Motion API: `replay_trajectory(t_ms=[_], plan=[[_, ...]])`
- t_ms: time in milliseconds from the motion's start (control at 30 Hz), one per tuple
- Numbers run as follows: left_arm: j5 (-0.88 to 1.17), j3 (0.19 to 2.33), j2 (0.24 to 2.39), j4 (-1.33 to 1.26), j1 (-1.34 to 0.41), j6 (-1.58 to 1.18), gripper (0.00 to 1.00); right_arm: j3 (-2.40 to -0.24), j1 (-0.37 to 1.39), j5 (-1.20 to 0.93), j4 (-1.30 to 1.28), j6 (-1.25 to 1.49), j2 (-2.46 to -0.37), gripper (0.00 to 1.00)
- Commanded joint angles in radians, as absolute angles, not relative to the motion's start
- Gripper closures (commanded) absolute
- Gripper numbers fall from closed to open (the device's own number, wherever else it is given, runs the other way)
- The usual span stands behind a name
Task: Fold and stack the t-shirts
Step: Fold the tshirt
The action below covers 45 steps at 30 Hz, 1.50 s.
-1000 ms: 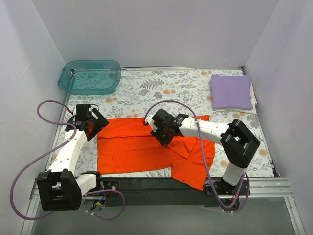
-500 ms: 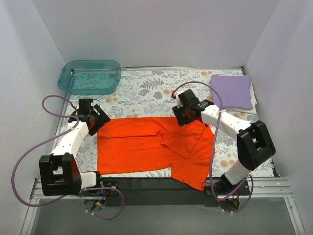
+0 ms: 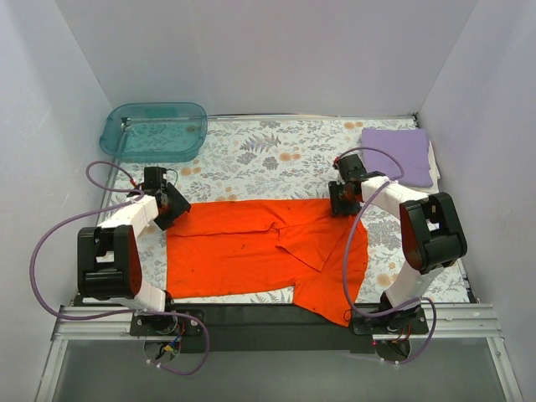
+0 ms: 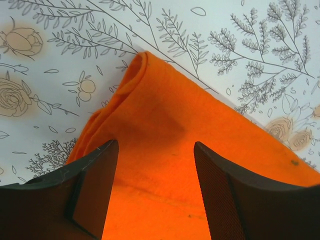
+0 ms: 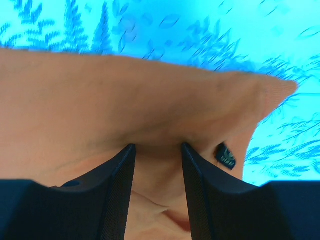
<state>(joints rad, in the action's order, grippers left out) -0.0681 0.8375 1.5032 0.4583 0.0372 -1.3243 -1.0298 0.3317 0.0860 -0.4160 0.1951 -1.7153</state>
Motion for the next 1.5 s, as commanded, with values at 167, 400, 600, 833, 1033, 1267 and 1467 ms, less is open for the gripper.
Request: replay_trajectory(t_ms=[167, 400, 600, 833, 1033, 1267, 1467], plan=[[-0.164, 0.861, 1.526, 0.431, 0.041, -1.332, 0.43, -1.061, 0.244, 0.140, -0.385, 0.229, -1.776, 0.58], [-0.161, 0.893, 1.519, 0.449, 0.040, -1.310, 0.38, -1.172, 0.218, 0.121, -0.417, 0.212, -1.793, 0.58], [-0.149, 0.917, 1.413, 0.468, 0.014, -1.292, 0.35, -1.177, 0.225, 0.078, -0.425, 0.222, -1.717, 0.57], [-0.126, 0.902, 1.367, 0.471, -0.067, -1.330, 0.35, -1.147, 0.187, 0.109, -0.426, 0.259, -1.695, 0.59], [-0.127, 0.890, 1.446, 0.434, -0.087, -1.328, 0.38, -1.186, 0.138, 0.061, -0.419, 0.264, -1.739, 0.65], [-0.123, 0.890, 1.525, 0.402, -0.087, -1.322, 0.39, -1.190, 0.101, 0.020, -0.400, 0.264, -1.793, 0.66], [-0.133, 0.865, 1.563, 0.387, -0.087, -1.322, 0.41, -1.178, 0.091, 0.008, -0.380, 0.262, -1.819, 0.75]])
